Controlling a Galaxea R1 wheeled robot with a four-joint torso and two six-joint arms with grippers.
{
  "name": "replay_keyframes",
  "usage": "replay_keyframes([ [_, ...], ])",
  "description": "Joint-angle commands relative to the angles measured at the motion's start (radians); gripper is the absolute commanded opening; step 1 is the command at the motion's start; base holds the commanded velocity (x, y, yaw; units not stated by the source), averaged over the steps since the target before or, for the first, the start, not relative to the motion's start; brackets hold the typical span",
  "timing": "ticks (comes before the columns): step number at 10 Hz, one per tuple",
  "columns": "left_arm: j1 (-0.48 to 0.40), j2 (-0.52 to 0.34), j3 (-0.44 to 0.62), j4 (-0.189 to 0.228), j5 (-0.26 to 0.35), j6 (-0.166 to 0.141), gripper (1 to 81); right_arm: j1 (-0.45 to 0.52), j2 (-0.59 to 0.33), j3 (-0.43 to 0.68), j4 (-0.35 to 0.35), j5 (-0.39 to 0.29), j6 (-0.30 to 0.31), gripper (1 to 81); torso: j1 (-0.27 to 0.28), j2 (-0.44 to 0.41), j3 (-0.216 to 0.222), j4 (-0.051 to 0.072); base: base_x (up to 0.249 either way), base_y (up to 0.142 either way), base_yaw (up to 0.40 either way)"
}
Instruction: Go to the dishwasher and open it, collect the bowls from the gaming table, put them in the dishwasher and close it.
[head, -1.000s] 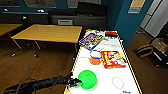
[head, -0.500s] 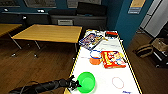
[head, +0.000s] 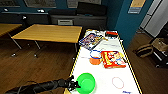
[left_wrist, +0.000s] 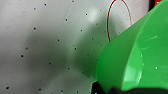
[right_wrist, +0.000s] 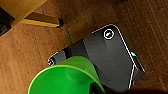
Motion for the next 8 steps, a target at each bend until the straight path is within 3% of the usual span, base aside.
replay_keyframes([
  [1, -0.173, -0.079, 0.163, -0.004, 0.055, -0.003, 1.0, 0.031, -0.052, 0.018, -0.026, -0.036, 0.001, 1.0, 0.0, 0.0, 0.0, 0.0, 0.0, 0.0, 0.0],
  [4, -0.194, -0.168, 0.29, -0.005, 0.049, -0.007, 1.0, 0.027, -0.053, 0.024, -0.031, -0.036, 0.0, 1.0, 0.0, 0.0, 0.0, 0.0, 0.0, 0.0, 0.0],
  [8, -0.196, -0.257, 0.393, -0.002, 0.048, -0.007, 1.0, 0.023, -0.052, 0.026, -0.042, -0.035, 0.0, 1.0, 0.0, 0.0, 0.085, 0.0, 0.0, 0.0, 0.0],
])
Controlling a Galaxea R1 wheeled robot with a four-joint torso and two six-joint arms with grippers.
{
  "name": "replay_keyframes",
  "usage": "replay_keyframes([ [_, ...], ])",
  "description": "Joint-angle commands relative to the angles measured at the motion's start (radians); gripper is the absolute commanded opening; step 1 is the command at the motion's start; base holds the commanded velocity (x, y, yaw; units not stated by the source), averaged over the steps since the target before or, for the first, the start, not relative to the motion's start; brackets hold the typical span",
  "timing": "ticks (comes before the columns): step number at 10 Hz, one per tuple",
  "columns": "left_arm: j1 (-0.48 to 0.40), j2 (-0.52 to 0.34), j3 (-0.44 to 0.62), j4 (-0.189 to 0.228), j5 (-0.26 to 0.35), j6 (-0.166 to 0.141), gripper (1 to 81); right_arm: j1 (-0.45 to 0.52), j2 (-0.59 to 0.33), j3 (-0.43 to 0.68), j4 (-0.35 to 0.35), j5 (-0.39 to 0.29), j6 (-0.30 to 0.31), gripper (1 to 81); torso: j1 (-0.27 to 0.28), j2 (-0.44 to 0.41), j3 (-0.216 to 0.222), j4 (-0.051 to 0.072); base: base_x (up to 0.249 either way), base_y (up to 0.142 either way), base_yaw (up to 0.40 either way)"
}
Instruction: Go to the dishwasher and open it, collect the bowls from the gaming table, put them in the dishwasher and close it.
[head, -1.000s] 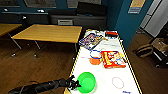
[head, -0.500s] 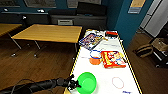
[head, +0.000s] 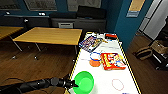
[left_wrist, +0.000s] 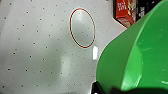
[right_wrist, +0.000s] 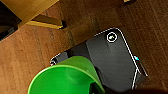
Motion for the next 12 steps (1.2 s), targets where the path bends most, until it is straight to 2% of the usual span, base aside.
replay_keyframes([
  [1, -0.143, -0.051, 0.07, -0.013, 0.039, -0.004, 1.0, 0.034, -0.05, 0.021, -0.026, -0.035, 0.0, 1.0, 0.0, 0.0, 0.051, 0.0, 0.0, 0.0, 0.0],
  [6, -0.108, -0.091, 0.098, -0.002, 0.039, 0.002, 1.0, 0.032, -0.049, 0.018, -0.027, -0.035, 0.0, 1.0, 0.0, 0.0, 0.169, 0.0, 0.0, 0.0, 0.0],
  [8, -0.097, -0.114, 0.119, 0.009, 0.039, 0.005, 1.0, 0.032, -0.05, 0.021, -0.027, -0.035, 0.0, 1.0, 0.0, 0.0, 0.155, 0.0, 0.0, 0.0, 0.0],
  [10, -0.056, -0.148, 0.147, 0.016, 0.036, 0.034, 1.0, 0.032, -0.049, 0.023, -0.027, -0.033, 0.0, 1.0, -0.002, -0.001, 0.166, 0.0, 0.0, 0.0, 0.0],
  [11, -0.011, -0.164, 0.155, 0.024, 0.019, 0.059, 1.0, 0.037, -0.044, 0.023, -0.027, -0.033, 0.0, 1.0, -0.002, -0.001, 0.164, 0.0, 0.0, 0.0, 0.0],
  [12, 0.046, -0.185, 0.156, 0.029, -0.025, 0.095, 1.0, 0.045, -0.035, 0.018, -0.026, -0.033, 0.001, 1.0, -0.002, -0.001, 0.165, 0.0, 0.0, 0.0, 0.0],
])
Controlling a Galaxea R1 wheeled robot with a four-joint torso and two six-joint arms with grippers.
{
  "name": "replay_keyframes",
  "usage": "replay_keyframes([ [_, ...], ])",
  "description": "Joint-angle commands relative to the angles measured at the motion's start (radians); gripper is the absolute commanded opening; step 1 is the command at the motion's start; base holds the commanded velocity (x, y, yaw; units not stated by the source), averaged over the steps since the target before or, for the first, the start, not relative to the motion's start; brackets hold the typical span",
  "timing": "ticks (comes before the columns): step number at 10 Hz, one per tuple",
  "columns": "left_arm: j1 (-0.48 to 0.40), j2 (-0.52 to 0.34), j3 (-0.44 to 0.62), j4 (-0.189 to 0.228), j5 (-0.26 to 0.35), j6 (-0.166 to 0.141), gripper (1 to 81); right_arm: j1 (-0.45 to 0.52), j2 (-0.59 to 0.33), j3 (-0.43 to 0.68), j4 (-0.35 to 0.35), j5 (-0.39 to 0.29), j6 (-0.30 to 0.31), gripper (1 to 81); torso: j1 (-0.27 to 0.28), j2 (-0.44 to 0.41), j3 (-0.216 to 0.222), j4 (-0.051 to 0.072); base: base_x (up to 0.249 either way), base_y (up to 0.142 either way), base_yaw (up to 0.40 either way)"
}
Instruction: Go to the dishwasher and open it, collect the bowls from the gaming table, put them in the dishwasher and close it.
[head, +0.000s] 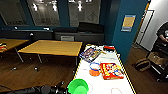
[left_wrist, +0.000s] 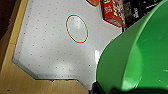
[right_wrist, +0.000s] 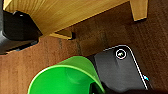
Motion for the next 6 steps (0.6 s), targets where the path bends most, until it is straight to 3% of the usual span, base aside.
replay_keyframes([
  [1, -0.009, -0.065, 0.051, 0.001, -0.047, 0.086, 1.0, 0.087, -0.029, 0.022, -0.017, -0.026, 0.002, 1.0, 0.0, 0.0, 0.0, 0.0, 0.0, 0.0, 0.0],
  [2, 0.03, -0.086, 0.059, 0.0, -0.079, 0.112, 1.0, 0.109, -0.024, 0.045, -0.017, -0.027, 0.003, 1.0, 0.0, 0.0, 0.0, 0.0, 0.0, 0.0, 0.0],
  [3, 0.057, -0.105, 0.079, 0.0, -0.102, 0.128, 1.0, 0.132, -0.026, 0.071, -0.02, -0.032, 0.003, 1.0, 0.0, 0.0, 0.0, 0.0, 0.0, 0.0, 0.0],
  [4, 0.071, -0.131, 0.113, 0.0, -0.12, 0.142, 1.0, 0.151, -0.029, 0.098, -0.022, -0.079, 0.005, 1.0, 0.0, 0.0, 0.0, 0.0, 0.0, 0.0, 0.0],
  [6, 0.093, -0.174, 0.172, 0.001, -0.157, 0.165, 1.0, 0.147, -0.029, 0.1, -0.022, -0.087, 0.003, 1.0, 0.0, 0.0, 0.0, 0.0, 0.0, 0.0, 0.0],
])
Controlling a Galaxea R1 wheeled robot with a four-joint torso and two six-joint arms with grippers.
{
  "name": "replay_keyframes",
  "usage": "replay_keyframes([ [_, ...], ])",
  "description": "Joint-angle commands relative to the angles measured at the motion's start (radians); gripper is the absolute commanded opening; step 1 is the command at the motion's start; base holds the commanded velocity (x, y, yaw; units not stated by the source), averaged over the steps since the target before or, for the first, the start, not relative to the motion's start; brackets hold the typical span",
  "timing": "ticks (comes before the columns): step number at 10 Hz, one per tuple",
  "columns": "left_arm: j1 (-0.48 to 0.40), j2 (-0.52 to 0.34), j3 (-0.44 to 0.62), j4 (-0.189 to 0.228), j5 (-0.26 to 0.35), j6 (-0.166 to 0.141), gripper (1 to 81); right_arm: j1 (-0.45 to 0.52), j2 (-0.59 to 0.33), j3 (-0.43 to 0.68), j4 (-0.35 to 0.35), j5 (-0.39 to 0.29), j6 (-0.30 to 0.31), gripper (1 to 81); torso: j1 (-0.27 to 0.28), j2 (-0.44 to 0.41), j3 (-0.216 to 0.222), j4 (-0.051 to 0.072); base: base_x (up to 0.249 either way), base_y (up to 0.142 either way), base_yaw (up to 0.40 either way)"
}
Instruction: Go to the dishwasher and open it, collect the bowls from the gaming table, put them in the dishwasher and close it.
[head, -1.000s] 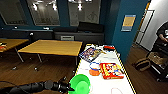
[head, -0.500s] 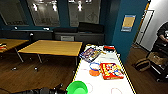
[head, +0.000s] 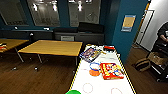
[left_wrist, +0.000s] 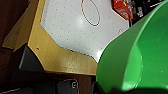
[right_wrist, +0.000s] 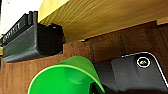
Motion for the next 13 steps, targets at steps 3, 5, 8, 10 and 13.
replay_keyframes([
  [3, -0.057, -0.052, 0.062, -0.005, -0.019, 0.042, 1.0, 0.048, -0.042, 0.002, -0.019, -0.036, 0.003, 1.0, 0.0, 0.0, 0.0, 0.0, 0.0, 0.0, 0.0],
  [5, -0.045, -0.044, 0.046, -0.005, -0.022, 0.042, 1.0, 0.048, -0.041, -0.006, -0.018, -0.036, 0.003, 1.0, 0.0, 0.0, 0.0, 0.0, 0.0, 0.0, 0.0],
  [8, -0.043, -0.043, 0.042, -0.005, -0.022, 0.042, 1.0, 0.047, -0.035, -0.015, -0.019, -0.037, 0.001, 1.0, 0.001, 0.0, 0.0, 0.0, -0.074, 0.0, 0.0],
  [10, -0.043, -0.04, 0.042, -0.005, -0.022, 0.042, 1.0, 0.041, -0.033, -0.021, -0.019, -0.037, 0.001, 1.0, -0.001, -0.001, 0.001, 0.0, -0.092, 0.0, 0.0],
  [13, -0.019, -0.034, 0.033, 0.009, -0.025, 0.042, 1.0, 0.04, -0.025, -0.032, -0.019, -0.037, 0.001, 1.0, -0.001, -0.001, 0.001, 0.0, -0.116, 0.0, 0.0],
])
